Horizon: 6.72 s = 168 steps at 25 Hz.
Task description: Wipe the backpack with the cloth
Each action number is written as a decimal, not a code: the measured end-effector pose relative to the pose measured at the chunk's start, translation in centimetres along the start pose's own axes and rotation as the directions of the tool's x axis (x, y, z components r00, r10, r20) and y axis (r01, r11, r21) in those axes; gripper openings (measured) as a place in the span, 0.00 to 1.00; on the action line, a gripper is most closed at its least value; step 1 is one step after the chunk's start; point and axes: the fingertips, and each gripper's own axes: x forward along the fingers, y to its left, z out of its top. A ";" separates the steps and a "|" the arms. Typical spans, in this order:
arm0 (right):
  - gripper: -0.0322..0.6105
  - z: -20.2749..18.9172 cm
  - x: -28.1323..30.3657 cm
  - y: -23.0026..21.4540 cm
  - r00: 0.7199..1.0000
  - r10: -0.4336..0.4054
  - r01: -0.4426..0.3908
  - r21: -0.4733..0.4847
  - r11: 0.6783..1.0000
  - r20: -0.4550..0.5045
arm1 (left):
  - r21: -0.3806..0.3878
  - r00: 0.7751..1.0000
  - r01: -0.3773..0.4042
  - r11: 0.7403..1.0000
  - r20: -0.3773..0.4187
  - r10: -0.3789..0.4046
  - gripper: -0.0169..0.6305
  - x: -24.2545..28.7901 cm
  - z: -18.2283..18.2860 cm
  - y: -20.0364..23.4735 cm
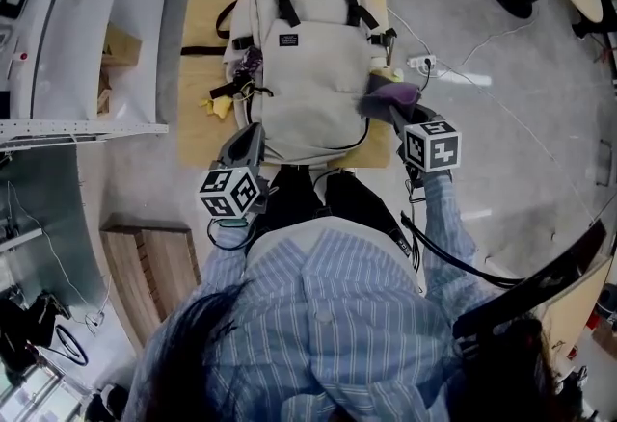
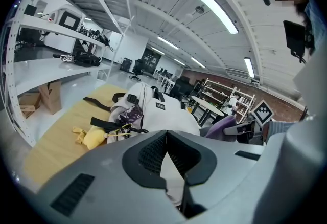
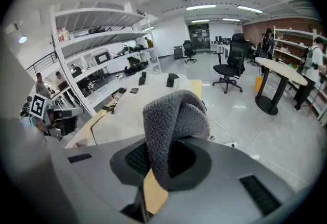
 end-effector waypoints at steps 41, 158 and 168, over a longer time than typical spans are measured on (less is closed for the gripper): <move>0.13 10.2 14.4 18.6 0.965 0.254 -0.263 -0.226 0.938 -0.066 | -0.001 1.000 -0.004 1.000 0.003 0.004 0.03 -0.8 2.6 7.5; 0.13 22.1 3.0 7.6 0.938 0.228 -0.198 -0.138 0.970 0.260 | -0.012 0.999 0.033 0.999 -0.027 -0.033 0.03 3.0 1.6 1.9; 0.13 25.3 14.1 21.1 0.914 0.380 -0.339 -0.247 0.908 0.139 | -0.060 0.998 -0.059 0.996 -0.007 0.058 0.03 -0.5 2.2 9.1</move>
